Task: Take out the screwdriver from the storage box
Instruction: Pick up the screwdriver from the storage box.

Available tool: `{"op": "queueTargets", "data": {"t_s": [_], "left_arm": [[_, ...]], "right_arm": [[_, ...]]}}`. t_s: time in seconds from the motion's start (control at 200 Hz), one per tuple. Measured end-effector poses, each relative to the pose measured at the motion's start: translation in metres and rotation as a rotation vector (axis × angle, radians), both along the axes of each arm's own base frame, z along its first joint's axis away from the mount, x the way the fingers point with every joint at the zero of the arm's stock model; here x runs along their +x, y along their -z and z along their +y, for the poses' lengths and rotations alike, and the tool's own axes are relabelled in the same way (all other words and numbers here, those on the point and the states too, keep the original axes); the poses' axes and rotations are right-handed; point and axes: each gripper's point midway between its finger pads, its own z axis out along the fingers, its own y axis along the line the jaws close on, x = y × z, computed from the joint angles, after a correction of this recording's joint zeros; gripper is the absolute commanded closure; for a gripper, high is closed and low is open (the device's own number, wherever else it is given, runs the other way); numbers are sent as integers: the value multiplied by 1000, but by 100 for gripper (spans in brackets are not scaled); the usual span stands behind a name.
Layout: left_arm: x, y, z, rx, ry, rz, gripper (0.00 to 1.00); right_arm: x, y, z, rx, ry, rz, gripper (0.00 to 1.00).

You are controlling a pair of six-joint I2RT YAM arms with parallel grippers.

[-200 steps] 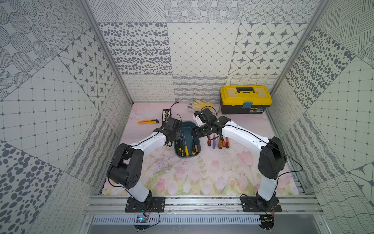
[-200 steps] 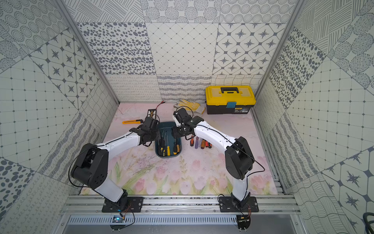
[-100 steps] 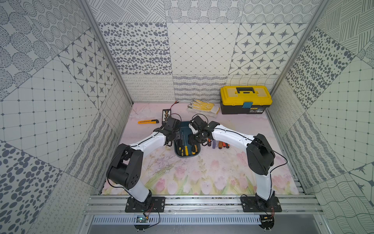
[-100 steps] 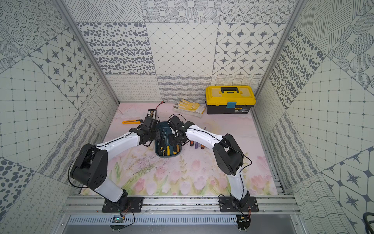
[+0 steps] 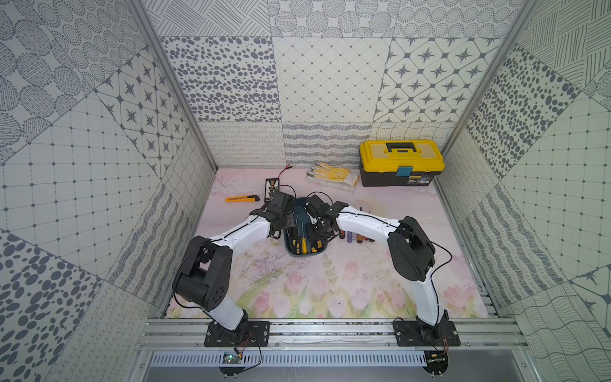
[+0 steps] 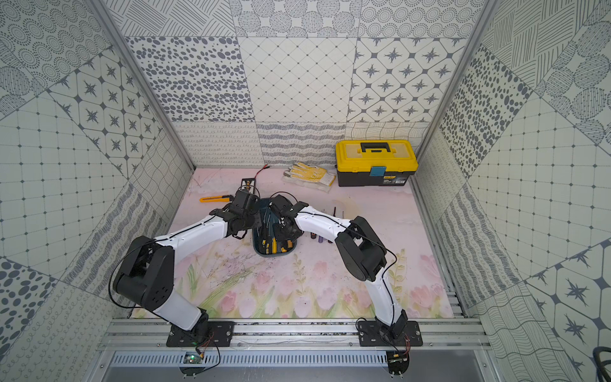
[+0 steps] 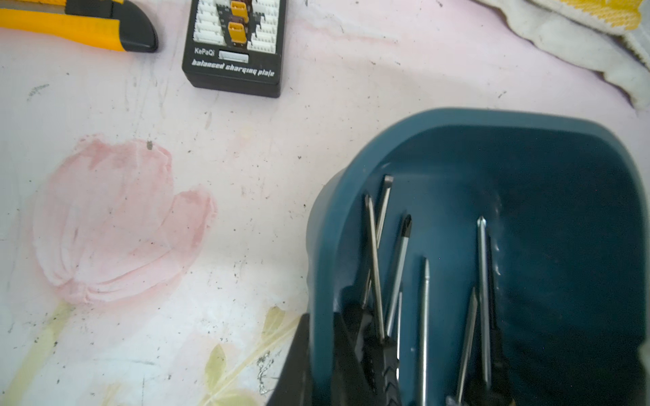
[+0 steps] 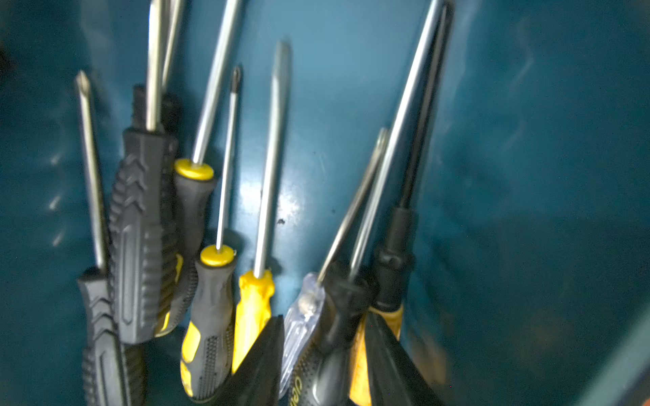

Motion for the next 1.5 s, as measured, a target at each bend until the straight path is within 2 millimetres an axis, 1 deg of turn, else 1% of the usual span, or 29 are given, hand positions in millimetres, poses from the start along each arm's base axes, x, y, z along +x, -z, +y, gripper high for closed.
{"op": "queueTargets", "data": {"t_s": [0.075,0.13,0.25,0.345,0.415,0.505,0.55,0.595,0.67,0.74,0.826,0.946,1.151,1.246,1.366,1.496], "left_arm": [[0,-1,0,1,-1,-1,100],[-1,-1,1,3,-2,1,100],[-1,0,1,6,-1,4,100],[-2,0,2,10,-2,8,100],[-3,1,2,11,-2,10,100],[-3,1,3,14,-4,10,100],[-3,0,4,15,-6,9,100],[-3,0,4,16,-6,9,100],[-3,0,4,16,-6,9,100],[-3,0,4,16,-6,9,100],[-3,0,4,17,-6,10,100],[-3,0,4,17,-6,9,100],[-3,0,4,17,-7,9,100],[-3,0,5,20,-9,8,100],[-2,0,5,22,-11,6,100],[-2,0,5,23,-11,5,100]], "right_arm": [[0,2,3,0,-4,1,69],[0,2,5,2,-6,2,70],[-2,9,8,-2,-18,15,70],[-2,9,10,-3,-25,18,64],[-2,9,12,-2,-31,19,64],[-2,11,13,-5,-34,22,69],[-2,13,12,-8,-33,25,70],[-3,16,12,-12,-34,29,70],[-2,19,13,-14,-36,30,66],[-2,19,15,-18,-41,31,66],[-3,20,15,-24,-48,33,71],[-3,20,14,-30,-54,35,83],[-3,19,14,-31,-63,32,100],[-2,18,15,-22,-64,24,100],[-2,12,16,1,-67,-1,100],[2,-7,17,38,-73,-52,100]]}}
